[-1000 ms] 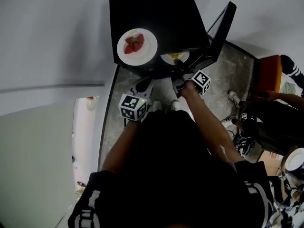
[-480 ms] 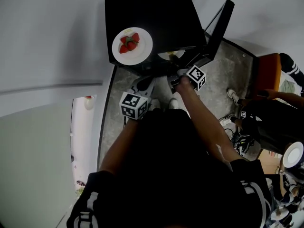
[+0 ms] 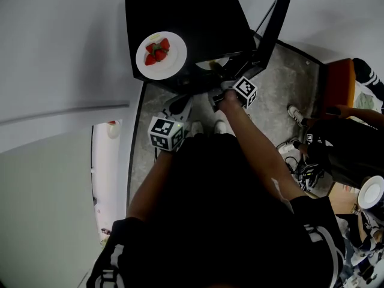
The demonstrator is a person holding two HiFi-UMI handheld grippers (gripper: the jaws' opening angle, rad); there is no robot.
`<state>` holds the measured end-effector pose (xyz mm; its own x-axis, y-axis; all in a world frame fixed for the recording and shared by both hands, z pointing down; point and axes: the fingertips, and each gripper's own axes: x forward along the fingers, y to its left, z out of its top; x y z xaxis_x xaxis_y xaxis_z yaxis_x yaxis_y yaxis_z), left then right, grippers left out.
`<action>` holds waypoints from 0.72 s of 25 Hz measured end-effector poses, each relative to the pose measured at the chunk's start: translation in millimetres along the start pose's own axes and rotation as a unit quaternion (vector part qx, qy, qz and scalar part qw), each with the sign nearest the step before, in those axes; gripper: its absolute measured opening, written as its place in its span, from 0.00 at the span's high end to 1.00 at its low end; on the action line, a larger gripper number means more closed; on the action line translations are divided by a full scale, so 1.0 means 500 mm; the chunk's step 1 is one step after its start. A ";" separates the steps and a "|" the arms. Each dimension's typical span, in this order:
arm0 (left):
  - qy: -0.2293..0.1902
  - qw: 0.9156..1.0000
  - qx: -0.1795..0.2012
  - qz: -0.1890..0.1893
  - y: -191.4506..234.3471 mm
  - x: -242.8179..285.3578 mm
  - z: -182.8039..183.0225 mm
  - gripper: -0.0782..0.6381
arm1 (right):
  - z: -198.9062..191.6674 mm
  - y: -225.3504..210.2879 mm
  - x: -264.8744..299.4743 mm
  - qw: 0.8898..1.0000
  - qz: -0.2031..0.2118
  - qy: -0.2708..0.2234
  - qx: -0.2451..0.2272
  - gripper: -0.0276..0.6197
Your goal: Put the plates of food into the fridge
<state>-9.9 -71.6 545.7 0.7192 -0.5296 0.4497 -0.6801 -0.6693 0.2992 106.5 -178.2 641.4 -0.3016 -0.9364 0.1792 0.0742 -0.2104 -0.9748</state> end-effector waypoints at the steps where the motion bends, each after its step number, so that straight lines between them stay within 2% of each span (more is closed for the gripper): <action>1: 0.000 1.000 0.000 0.001 0.001 -0.001 -0.002 0.86 | -0.001 0.000 -0.001 1.000 0.003 0.002 -0.002 0.90; 5: -0.005 1.000 -0.001 0.005 -0.001 -0.007 0.000 0.86 | -0.009 -0.001 -0.011 1.000 0.003 0.017 -0.015 0.88; 7: -0.007 1.000 -0.001 0.006 -0.003 -0.008 0.002 0.86 | -0.011 0.000 -0.021 1.000 0.009 0.022 -0.015 0.74; 8: -0.007 1.000 -0.001 0.007 -0.002 -0.009 0.001 0.86 | -0.012 -0.001 -0.025 1.000 0.014 0.025 -0.012 0.72; 12: -0.015 1.000 -0.011 0.005 -0.002 -0.016 -0.006 0.86 | -0.015 0.008 -0.050 0.999 0.032 0.025 -0.005 0.72; 18: -0.030 0.999 -0.023 -0.017 -0.014 -0.033 -0.015 0.86 | -0.031 0.019 -0.089 0.998 0.034 0.042 -0.034 0.72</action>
<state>-18.3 -54.3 542.4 0.7483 -0.5388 0.3870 -0.6600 -0.6632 0.3529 105.9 -134.0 622.0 -0.3776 -0.9201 0.1036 0.0338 -0.1255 -0.9915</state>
